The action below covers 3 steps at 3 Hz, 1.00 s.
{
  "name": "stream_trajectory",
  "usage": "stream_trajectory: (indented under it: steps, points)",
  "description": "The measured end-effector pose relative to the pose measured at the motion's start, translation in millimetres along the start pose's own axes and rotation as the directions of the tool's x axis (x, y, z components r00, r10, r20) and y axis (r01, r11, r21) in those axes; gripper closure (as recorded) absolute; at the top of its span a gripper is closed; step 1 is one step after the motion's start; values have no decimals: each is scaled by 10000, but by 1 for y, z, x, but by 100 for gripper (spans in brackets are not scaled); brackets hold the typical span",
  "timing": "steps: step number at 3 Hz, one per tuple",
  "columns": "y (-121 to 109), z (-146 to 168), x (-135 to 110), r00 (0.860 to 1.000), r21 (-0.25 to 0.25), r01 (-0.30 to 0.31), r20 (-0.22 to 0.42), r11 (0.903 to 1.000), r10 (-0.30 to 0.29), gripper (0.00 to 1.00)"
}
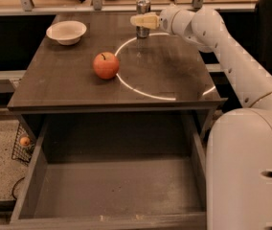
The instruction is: Place redbull can into top drawer
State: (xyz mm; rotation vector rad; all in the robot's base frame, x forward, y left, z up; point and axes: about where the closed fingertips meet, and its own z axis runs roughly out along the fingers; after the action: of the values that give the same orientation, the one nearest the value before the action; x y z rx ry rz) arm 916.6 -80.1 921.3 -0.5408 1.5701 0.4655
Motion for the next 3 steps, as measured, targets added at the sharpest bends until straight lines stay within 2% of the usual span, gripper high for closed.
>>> stream_trajectory:
  steps: [2, 3]
  points:
    - [15, 13, -1, 9988, -240, -451, -217, 9987, 446, 0]
    - [16, 19, 1, 9983, -321, -575, -49, 9978, 574, 0]
